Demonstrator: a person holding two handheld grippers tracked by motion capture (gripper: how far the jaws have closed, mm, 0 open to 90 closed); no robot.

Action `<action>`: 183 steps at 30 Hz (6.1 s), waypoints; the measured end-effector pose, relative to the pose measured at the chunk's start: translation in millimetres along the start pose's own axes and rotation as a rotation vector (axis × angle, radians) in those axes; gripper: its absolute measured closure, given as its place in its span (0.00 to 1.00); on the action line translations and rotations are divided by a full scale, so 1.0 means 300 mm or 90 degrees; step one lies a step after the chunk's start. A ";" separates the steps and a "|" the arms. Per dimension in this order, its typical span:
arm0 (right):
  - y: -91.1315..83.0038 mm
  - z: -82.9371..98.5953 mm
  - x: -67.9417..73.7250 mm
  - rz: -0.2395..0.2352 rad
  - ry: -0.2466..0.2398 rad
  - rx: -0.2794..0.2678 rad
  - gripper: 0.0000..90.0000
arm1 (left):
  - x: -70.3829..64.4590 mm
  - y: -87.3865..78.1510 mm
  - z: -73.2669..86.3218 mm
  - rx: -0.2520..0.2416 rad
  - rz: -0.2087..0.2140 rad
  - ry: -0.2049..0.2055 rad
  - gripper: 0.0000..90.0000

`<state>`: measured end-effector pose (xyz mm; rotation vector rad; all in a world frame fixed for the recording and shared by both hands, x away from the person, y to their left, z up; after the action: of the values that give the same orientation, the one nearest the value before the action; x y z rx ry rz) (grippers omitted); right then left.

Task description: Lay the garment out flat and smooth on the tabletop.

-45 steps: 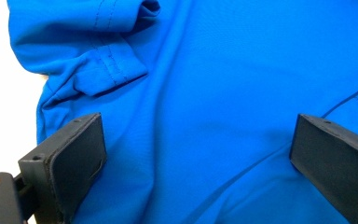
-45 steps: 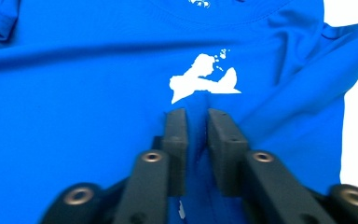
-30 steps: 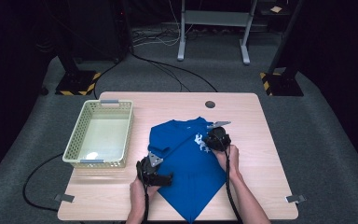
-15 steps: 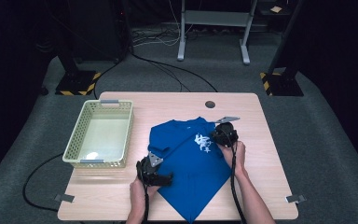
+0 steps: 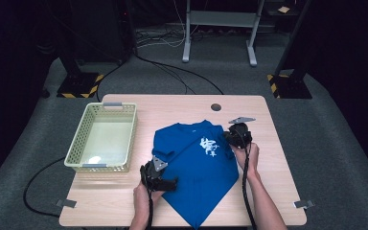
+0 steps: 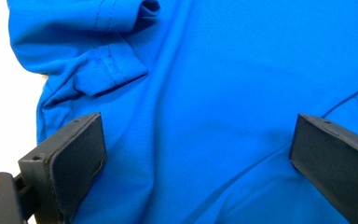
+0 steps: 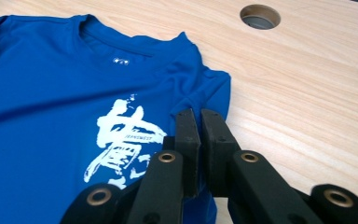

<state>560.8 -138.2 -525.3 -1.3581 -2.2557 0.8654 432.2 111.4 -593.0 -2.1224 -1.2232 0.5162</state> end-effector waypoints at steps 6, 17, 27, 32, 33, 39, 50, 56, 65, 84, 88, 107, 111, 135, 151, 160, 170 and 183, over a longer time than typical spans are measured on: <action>-0.011 -0.005 -0.020 0.007 0.006 -0.004 0.96 | 0.000 0.000 0.000 0.000 0.000 0.000 0.04; -0.026 -0.008 -0.081 0.025 0.018 -0.010 0.96 | 0.000 0.000 0.000 0.000 0.000 0.000 0.04; -0.035 0.006 -0.144 0.044 0.039 -0.010 0.96 | 0.000 0.000 0.000 0.000 0.000 0.000 0.04; -0.033 0.016 -0.170 0.050 0.050 -0.010 0.96 | 0.000 0.000 0.000 0.000 0.000 0.000 0.04; -0.033 0.017 -0.174 0.051 0.052 -0.009 0.96 | 0.000 0.000 0.000 0.000 0.000 0.000 0.04; -0.026 0.026 -0.193 0.054 0.062 -0.007 0.96 | 0.000 0.000 0.000 0.000 0.000 0.000 0.04; -0.009 0.061 -0.228 0.050 0.079 0.002 0.95 | 0.000 0.000 0.000 0.000 0.000 0.000 0.04; 0.000 0.101 -0.271 0.064 0.107 0.016 0.87 | 0.000 0.000 0.000 0.000 0.000 0.000 0.04; -0.038 0.120 -0.284 0.068 0.118 0.013 0.65 | 0.000 0.000 0.000 0.000 0.000 0.000 0.04; 0.108 0.167 -0.022 -0.001 0.039 0.076 0.00 | 0.000 0.000 0.000 0.000 -0.001 -0.001 0.04; 0.116 0.184 -0.028 0.021 0.025 0.080 0.00 | -0.003 0.001 -0.001 -0.001 -0.002 0.001 0.04; 0.069 0.229 -0.104 0.042 0.035 0.085 0.00 | -0.061 0.028 -0.024 0.001 -0.003 0.000 0.02; 0.052 0.244 -0.126 0.051 0.043 0.082 0.00 | -0.080 0.042 -0.036 0.003 0.001 0.005 0.02; -0.067 0.299 -0.124 0.049 0.047 0.018 0.00 | -0.106 0.050 -0.063 -0.019 0.047 -0.012 0.02; -0.051 0.342 -0.121 0.056 0.039 0.019 0.00 | -0.036 0.102 -0.256 -0.004 0.033 -0.003 0.20; -0.050 0.341 -0.124 0.058 0.046 0.017 0.01 | -0.012 0.193 -0.313 0.065 -0.003 0.022 0.34; -0.052 0.340 -0.128 0.061 0.048 0.015 0.03 | 0.023 0.214 -0.314 0.086 -0.013 0.037 0.68; -0.052 0.340 -0.129 0.062 0.050 0.015 0.03 | 0.077 0.194 -0.320 0.055 0.000 0.011 0.94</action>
<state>508.5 -209.7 -590.7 -1.4761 -2.1299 0.8516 538.2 78.8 -563.7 -2.0511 -1.1706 0.5400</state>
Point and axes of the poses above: each handheld gripper's, and its own axes: y roughly forward along the jaws, z roughly out of its underside, x roughly to its left, the point moved 9 cm from there along y, roughly forward along the jaws, and after that the axes turned 1 degree about -y, right-handed, at the moved point
